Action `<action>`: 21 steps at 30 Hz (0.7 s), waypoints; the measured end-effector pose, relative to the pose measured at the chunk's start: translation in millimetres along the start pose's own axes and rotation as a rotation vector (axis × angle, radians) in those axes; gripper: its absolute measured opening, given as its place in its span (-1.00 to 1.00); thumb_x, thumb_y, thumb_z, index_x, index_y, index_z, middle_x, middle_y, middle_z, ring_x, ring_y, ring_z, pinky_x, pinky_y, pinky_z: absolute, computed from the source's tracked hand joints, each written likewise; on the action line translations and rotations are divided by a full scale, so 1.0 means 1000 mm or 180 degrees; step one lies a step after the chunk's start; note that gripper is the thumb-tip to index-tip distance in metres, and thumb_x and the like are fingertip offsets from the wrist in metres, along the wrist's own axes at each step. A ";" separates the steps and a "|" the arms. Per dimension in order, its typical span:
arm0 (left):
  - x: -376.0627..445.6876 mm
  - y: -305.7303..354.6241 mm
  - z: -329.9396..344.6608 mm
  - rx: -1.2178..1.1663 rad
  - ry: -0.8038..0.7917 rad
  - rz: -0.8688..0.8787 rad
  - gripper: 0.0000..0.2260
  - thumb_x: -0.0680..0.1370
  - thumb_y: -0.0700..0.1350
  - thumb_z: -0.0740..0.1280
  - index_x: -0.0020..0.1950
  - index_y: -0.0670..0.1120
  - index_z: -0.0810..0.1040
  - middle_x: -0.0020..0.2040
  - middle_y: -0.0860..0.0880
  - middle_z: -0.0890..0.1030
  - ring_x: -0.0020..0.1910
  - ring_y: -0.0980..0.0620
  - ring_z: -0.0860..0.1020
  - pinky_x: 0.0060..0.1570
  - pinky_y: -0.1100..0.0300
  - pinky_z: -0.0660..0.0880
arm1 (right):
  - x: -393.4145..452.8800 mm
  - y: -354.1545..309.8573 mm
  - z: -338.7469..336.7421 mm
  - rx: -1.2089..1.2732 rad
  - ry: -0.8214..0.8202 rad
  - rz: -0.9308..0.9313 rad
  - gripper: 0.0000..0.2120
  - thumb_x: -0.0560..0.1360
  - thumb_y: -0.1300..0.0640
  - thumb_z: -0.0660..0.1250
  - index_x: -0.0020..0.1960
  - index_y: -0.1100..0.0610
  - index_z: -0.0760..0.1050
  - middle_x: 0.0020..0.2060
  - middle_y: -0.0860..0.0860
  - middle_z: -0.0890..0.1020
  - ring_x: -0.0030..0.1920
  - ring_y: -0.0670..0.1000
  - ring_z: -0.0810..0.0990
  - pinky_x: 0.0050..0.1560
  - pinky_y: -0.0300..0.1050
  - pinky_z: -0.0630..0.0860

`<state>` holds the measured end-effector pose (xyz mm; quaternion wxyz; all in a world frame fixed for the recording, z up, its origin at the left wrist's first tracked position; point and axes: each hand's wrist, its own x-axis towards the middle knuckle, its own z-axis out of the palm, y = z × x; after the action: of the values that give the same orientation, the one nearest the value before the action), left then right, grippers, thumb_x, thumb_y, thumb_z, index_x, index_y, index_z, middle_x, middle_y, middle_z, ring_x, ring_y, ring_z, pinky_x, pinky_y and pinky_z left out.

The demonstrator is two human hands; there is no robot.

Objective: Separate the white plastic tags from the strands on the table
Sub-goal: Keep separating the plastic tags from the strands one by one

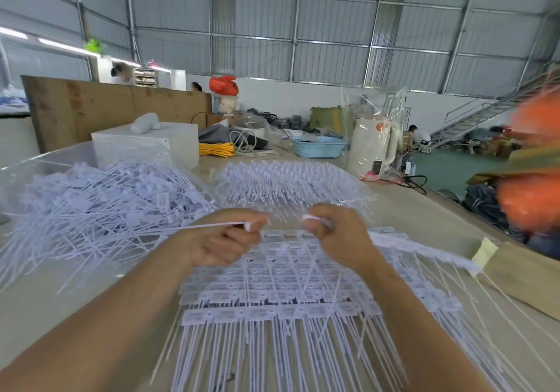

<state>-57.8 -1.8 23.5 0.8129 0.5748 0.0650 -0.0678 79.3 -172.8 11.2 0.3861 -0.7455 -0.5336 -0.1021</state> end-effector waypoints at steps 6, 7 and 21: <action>0.025 -0.024 0.014 0.0515 0.1366 0.1205 -0.92 0.53 -0.21 0.32 -0.07 -0.13 0.42 -0.36 -0.08 0.47 -0.52 0.09 0.42 -0.56 0.33 0.37 | -0.003 -0.010 -0.006 0.1172 -0.0284 0.0096 -0.83 0.51 0.21 0.33 -0.26 0.16 0.54 -0.35 -0.09 0.49 -0.32 -0.17 0.45 -0.19 -0.18 0.43; 0.034 -0.034 0.022 0.0689 0.1498 0.1295 -0.94 0.57 -0.24 0.29 -0.02 -0.14 0.42 -0.33 -0.11 0.47 -0.47 0.06 0.42 -0.53 0.31 0.35 | -0.002 -0.014 0.001 0.1131 -0.0375 -0.0004 -0.86 0.50 0.22 0.35 -0.24 0.14 0.57 -0.30 -0.09 0.50 -0.25 -0.15 0.46 -0.13 -0.17 0.44; 0.047 -0.054 0.058 -0.0099 0.0821 0.1247 -0.80 0.47 -0.08 0.33 0.02 -0.14 0.45 -0.42 0.01 0.53 -0.55 0.14 0.36 -0.54 0.33 0.32 | -0.002 -0.001 0.002 0.1136 -0.0799 0.0394 -0.77 0.61 0.14 0.14 0.22 0.11 0.46 0.03 0.05 0.51 -0.06 -0.11 0.53 -0.05 -0.37 0.47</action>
<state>-20.4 -76.1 -16.1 0.8042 0.5677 0.0566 0.1663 76.8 -172.3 9.4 0.4479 -0.7035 -0.5403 0.1115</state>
